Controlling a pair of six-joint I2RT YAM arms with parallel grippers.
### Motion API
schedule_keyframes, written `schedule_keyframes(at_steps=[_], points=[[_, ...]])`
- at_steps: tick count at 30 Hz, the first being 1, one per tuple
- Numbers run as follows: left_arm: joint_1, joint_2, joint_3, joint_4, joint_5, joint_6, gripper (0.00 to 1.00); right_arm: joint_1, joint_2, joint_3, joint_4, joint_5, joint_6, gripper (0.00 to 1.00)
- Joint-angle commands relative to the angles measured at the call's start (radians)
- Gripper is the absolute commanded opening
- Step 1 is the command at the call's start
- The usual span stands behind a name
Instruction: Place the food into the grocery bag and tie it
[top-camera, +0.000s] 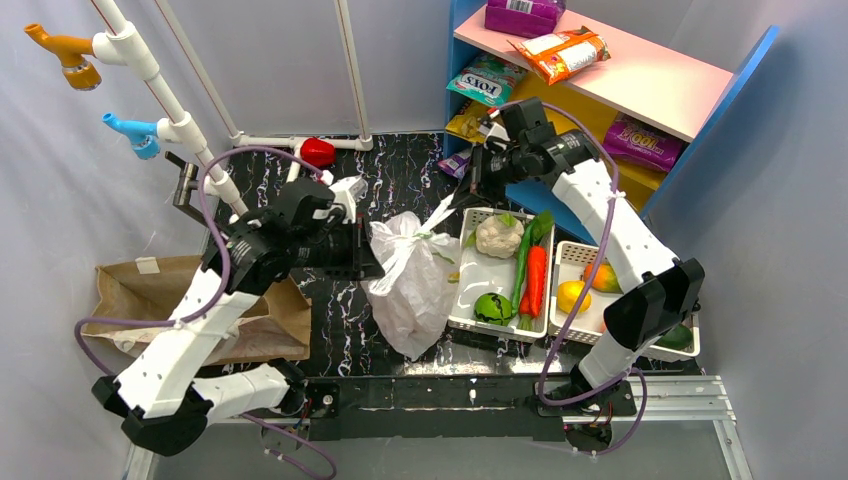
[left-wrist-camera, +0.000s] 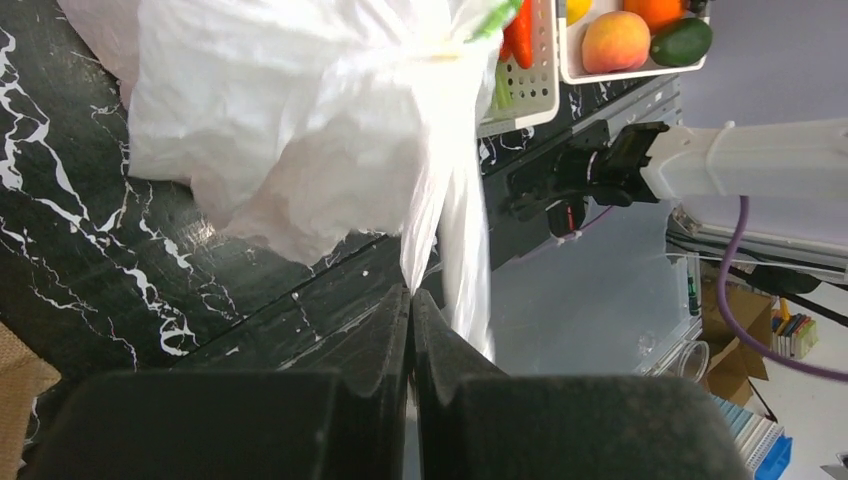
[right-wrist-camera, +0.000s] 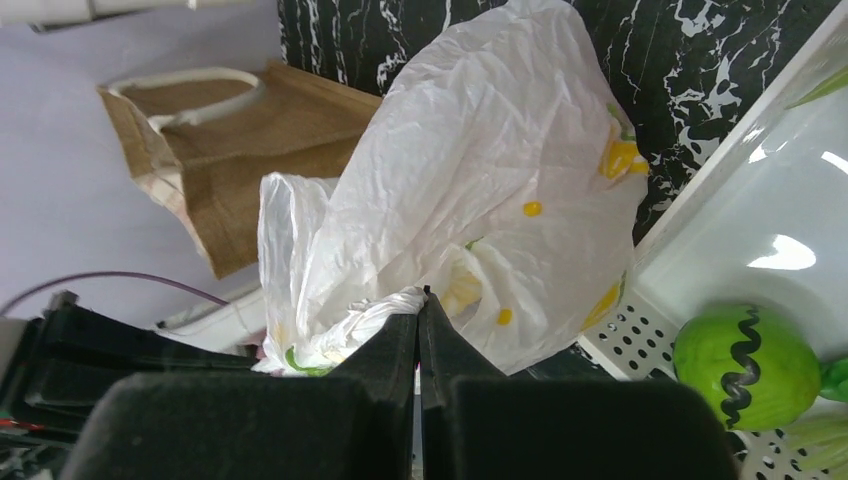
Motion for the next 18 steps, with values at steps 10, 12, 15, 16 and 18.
schedule_keyframes(at_steps=[10,12,15,16,18], points=[[0.0,-0.449,-0.224,-0.266,-0.041,-0.164,0.0,-0.185,0.108,0.053,0.115,0.044,0.108,0.01],[0.001,-0.475,-0.234,-0.259,-0.084,-0.182,0.0,-0.185,0.098,0.023,0.132,0.032,0.108,0.01],[0.001,-0.437,-0.21,-0.202,-0.133,-0.173,0.0,-0.183,0.086,0.023,0.173,-0.029,0.092,0.01],[0.001,-0.405,-0.19,-0.179,-0.154,-0.16,0.0,-0.181,0.082,0.039,0.185,-0.051,0.087,0.01],[0.0,-0.328,-0.145,-0.132,-0.203,-0.108,0.0,-0.169,0.081,0.094,0.197,-0.087,0.071,0.01]])
